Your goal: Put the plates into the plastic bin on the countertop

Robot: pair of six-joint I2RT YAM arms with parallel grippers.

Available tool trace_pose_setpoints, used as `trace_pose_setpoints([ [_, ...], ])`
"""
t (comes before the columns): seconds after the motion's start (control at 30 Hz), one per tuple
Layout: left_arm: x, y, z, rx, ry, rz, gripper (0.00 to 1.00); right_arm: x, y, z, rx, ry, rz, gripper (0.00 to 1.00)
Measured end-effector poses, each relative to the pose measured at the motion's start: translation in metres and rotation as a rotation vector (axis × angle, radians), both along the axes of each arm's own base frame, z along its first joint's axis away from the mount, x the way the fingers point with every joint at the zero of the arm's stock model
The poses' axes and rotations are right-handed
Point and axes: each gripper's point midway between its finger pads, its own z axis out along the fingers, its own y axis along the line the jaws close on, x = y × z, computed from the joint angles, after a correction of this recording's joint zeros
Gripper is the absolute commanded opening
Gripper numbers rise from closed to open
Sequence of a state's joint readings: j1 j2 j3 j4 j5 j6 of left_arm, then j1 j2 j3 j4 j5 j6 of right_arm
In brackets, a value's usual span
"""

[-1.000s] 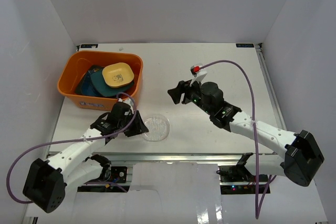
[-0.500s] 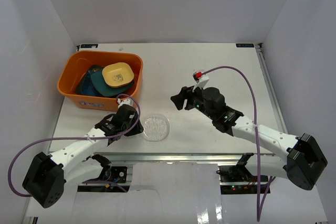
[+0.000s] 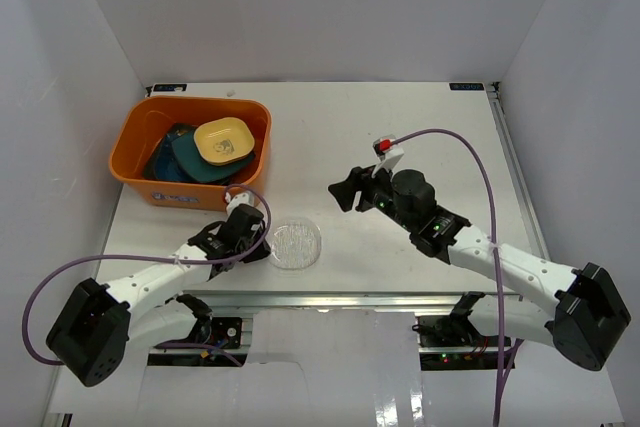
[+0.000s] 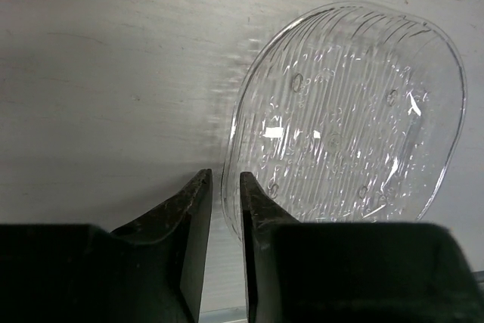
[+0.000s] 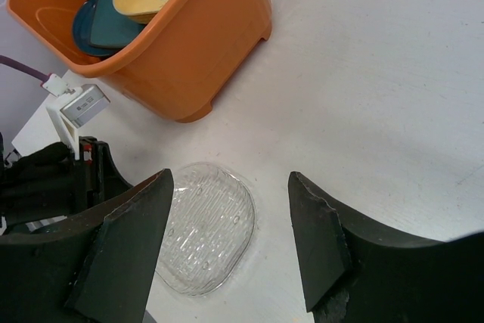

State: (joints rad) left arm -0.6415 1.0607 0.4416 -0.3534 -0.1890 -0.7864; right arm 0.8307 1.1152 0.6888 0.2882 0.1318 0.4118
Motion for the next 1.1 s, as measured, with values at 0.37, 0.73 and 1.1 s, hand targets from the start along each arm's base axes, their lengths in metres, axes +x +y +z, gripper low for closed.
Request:
trace_pose_setpoints([
  [0.37, -0.014, -0.019, 0.013, -0.044, -0.045, -0.045, 0.0, -0.01, -0.011, 0.025, 0.057, -0.052, -0.001, 0.68],
  [0.73, 0.026, -0.064, 0.196, -0.211, -0.379, -0.14, 0.0, -0.025, -0.051, 0.048, 0.093, -0.135, -0.079, 0.69],
  [1.1, 0.174, 0.08, 0.296, 0.025, -0.628, 0.35, 0.0, -0.031, -0.057, 0.026, 0.046, -0.092, -0.079, 0.68],
])
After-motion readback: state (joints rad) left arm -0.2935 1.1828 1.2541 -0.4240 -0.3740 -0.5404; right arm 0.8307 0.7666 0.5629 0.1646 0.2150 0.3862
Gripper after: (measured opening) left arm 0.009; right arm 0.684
